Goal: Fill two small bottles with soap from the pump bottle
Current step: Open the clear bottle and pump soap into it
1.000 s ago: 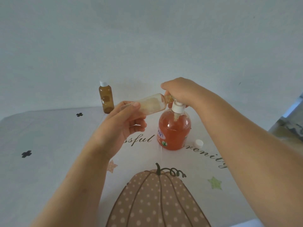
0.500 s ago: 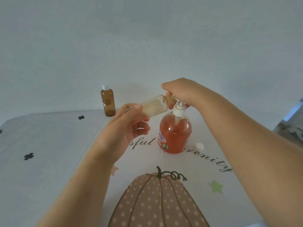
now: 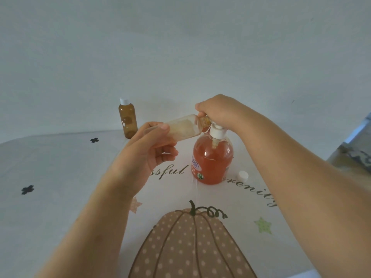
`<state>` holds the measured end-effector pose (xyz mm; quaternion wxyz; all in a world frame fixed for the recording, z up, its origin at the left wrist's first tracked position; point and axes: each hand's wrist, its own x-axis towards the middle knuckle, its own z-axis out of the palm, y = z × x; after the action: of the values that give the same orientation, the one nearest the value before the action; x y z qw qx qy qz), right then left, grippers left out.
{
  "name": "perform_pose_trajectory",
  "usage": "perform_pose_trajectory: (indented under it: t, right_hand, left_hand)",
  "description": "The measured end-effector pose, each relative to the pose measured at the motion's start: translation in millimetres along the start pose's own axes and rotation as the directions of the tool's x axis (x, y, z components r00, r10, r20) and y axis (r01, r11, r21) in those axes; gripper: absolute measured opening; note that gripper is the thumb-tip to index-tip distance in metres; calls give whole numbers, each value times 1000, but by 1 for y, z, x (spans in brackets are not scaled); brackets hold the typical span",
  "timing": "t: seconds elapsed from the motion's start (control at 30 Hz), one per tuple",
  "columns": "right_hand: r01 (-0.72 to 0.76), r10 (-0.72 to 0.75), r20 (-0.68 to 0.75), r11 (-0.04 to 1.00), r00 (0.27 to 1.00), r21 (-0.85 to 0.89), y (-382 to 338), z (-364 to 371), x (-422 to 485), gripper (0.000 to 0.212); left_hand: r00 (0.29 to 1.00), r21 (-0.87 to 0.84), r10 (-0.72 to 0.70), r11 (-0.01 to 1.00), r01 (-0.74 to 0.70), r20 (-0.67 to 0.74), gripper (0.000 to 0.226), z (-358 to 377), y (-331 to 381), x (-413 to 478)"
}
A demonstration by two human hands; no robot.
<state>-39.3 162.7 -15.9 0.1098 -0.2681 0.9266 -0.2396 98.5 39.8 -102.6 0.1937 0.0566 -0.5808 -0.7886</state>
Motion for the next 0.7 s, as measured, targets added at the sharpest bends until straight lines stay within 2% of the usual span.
perform_pose_trajectory:
  t: [0.3, 0.4, 0.53, 0.63, 0.7]
  right_hand:
    - [15, -15, 2, 1000, 1000, -7, -16, -20, -6, 38]
    - [-23, 21, 26, 997, 999, 78, -22, -28, -4, 42]
    - [-21, 33, -94, 991, 995, 129, -23, -21, 5, 40]
    - [-121, 133, -136, 988, 982, 93, -20, -11, 11, 41]
    - [-135, 147, -158, 987, 976, 84, -19, -10, 14, 39]
  left_hand:
    - [1000, -7, -7, 1000, 7, 29, 30, 4, 5, -4]
    - [1000, 10, 1, 1000, -1, 31, 36, 5, 6, -4]
    - [1000, 22, 1, 1000, -2, 28, 35, 5, 7, -5]
    - [1000, 18, -1, 1000, 0, 22, 35, 5, 7, -5]
    - [1000, 25, 0, 1000, 0, 23, 35, 5, 7, -5]
